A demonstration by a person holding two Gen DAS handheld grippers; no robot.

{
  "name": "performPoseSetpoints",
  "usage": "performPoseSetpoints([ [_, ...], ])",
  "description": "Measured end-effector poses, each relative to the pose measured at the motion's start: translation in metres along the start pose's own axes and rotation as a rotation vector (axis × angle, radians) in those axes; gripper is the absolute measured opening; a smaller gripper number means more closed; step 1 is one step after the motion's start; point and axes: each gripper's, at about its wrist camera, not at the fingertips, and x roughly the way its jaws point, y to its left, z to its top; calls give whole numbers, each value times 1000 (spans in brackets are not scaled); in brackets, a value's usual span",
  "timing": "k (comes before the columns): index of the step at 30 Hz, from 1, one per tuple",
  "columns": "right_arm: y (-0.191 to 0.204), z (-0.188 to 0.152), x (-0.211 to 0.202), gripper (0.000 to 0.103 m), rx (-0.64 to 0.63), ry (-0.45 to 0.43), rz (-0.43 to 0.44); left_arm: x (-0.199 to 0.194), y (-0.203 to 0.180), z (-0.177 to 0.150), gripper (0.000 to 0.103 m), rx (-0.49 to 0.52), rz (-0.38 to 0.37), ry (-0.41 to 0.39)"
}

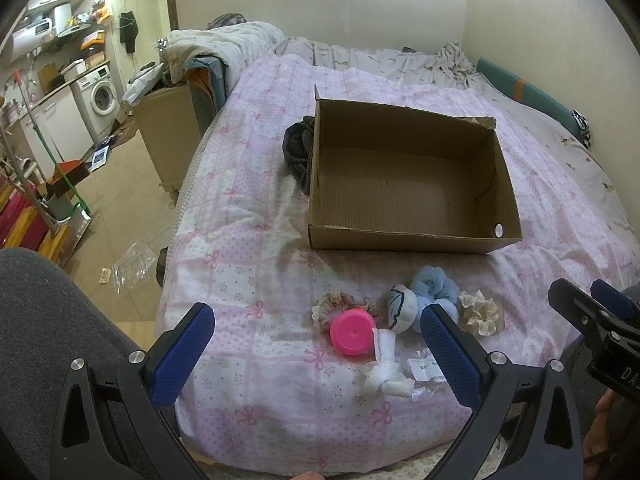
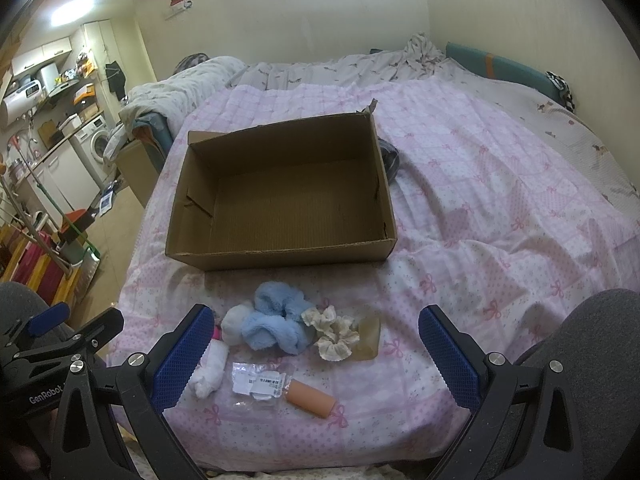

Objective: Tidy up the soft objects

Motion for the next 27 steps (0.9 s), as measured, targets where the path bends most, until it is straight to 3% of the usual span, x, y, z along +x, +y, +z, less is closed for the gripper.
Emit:
performPoseSetpoints([
  [27,-1,6,-2,103,12,20,21,1,2,7,103,-11,1,28],
])
